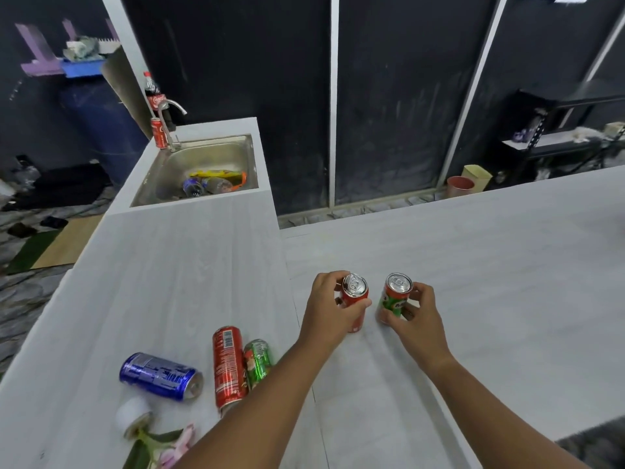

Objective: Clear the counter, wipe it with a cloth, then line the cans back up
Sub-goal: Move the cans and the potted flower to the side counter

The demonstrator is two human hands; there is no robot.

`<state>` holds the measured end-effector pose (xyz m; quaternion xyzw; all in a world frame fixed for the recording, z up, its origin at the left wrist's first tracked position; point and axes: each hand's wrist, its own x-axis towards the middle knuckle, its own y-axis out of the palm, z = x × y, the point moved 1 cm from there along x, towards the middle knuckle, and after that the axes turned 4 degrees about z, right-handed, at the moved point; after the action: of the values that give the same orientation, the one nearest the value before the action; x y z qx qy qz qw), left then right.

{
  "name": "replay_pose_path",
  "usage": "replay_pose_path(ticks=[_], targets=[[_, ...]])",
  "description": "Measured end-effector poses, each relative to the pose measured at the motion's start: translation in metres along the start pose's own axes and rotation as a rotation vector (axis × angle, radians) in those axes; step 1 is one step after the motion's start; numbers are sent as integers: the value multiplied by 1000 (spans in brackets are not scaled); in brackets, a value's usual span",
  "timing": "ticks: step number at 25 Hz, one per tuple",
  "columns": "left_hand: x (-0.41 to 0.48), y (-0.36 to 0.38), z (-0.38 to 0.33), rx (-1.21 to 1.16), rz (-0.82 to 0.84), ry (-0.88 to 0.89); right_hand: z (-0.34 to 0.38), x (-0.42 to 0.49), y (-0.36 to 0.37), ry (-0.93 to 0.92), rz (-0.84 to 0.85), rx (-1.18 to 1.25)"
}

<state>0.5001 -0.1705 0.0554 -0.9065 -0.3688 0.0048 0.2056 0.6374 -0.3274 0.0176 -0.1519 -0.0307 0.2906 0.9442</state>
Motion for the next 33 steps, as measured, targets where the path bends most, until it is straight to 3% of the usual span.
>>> replay_pose_path(ticks=[8,13,16,22,28,33], targets=[[-11,-5,11,-21,42,-72,-21,-6,3,77,2,-40],[-62,-54,26,-91,-89,-77,-30,-50,15,147,-111,-10],[-95,-102,34,-74,-171,-119,-23,-87,33,126,-99,-196],[-129,-178,59,64,-236,-212,4,-119,86,38,44,-264],[-154,-204,78,302,-311,-360,23,-155,151,-38,219,-281],[-169,-188,77,592,-240,-249,36,-177,183,-133,238,-369]])
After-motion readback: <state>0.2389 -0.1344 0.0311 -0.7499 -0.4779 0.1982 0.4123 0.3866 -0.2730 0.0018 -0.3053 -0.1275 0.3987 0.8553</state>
